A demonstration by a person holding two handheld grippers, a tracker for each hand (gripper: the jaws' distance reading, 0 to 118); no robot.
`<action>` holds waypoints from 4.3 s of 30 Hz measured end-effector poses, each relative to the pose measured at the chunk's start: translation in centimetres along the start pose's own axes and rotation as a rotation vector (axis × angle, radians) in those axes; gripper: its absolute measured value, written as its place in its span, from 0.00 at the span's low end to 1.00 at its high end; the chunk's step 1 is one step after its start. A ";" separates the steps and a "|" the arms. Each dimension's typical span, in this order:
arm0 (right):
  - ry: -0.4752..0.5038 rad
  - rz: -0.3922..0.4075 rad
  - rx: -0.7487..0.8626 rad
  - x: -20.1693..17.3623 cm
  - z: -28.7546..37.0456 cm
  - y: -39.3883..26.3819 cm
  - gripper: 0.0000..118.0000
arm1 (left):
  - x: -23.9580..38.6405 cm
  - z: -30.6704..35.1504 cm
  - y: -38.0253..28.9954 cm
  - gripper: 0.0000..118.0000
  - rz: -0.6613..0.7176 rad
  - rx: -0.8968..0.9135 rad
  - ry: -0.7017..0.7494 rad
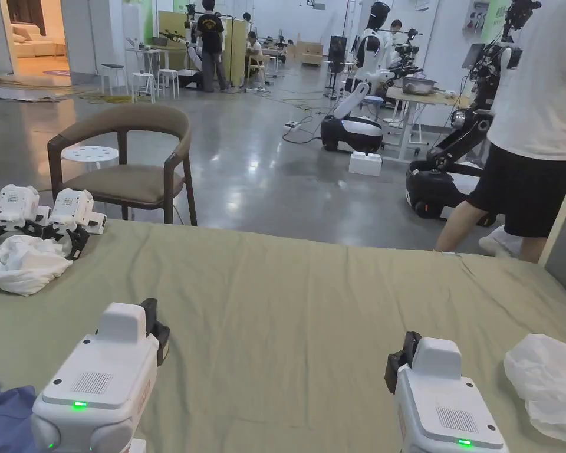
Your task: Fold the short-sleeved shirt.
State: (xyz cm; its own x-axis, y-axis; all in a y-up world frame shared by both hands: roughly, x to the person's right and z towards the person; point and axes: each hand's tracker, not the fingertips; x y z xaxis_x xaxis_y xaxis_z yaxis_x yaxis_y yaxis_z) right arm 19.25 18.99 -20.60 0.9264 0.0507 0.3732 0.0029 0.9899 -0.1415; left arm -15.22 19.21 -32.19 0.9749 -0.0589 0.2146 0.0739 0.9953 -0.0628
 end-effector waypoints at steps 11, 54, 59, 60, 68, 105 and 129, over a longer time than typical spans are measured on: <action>0.002 0.005 -0.016 0.3 -0.8 0.1 0.01 | 0.1 0.0 0.1 0.00 -0.003 0.003 -0.002; 0.068 1.266 0.045 -2.8 0.0 -0.8 0.01 | 1.5 1.5 -0.6 0.00 -1.144 -0.019 0.015; 0.035 0.847 -0.013 -1.8 0.0 0.5 0.01 | 0.2 1.4 0.2 0.00 -0.707 -0.062 0.004; 0.049 0.687 -0.041 -1.4 -0.1 1.0 0.01 | -0.1 1.3 0.5 0.00 -0.567 -0.070 -0.004; 0.006 -0.087 -0.093 1.1 0.1 1.0 0.00 | -2.5 2.0 0.5 0.00 0.333 0.009 0.028; 0.171 0.091 -0.242 -5.7 -0.7 -3.3 0.00 | -26.7 2.8 -15.0 0.84 0.175 -0.943 0.162; 0.178 0.119 -0.278 -5.8 -0.6 -4.4 0.00 | -27.4 5.4 -14.6 0.00 0.204 -0.683 0.269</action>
State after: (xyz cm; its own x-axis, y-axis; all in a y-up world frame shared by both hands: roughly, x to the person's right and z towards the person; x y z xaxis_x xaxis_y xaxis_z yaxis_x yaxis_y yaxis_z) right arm 14.05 14.26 -22.67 0.9773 0.1160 0.1770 -0.0296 0.9032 -0.4282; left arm -44.12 6.67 -31.91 0.9943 0.0169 -0.1050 -0.0846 0.7246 -0.6840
